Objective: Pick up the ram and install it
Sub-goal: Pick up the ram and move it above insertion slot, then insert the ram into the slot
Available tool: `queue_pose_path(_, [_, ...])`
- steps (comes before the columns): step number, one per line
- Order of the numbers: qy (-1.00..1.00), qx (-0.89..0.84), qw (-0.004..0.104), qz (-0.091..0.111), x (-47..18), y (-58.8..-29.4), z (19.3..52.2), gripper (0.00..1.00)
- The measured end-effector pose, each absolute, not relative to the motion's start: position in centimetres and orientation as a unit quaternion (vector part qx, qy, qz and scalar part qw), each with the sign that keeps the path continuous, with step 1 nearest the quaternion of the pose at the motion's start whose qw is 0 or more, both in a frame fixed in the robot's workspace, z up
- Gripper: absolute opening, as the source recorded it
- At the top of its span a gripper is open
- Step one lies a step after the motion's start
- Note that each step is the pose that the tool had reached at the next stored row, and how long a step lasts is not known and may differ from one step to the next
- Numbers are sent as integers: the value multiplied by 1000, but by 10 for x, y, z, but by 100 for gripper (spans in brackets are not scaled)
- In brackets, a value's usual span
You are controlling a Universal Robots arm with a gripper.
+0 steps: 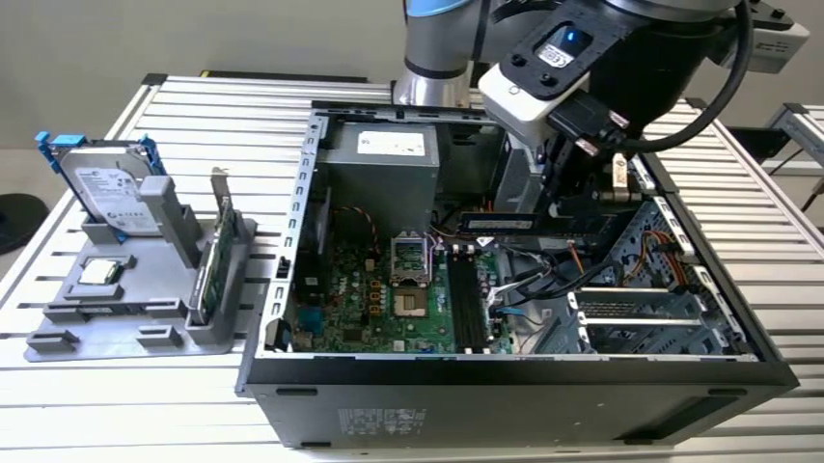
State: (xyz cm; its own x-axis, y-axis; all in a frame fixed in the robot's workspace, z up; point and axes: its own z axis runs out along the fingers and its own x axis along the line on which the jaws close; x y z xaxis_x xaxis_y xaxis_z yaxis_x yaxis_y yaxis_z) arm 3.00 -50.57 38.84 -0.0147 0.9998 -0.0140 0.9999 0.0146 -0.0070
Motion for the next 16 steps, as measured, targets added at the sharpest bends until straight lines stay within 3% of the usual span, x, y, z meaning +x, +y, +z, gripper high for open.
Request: queue_pose_path(16, [712,702,6,-5,30,-483,387,0])
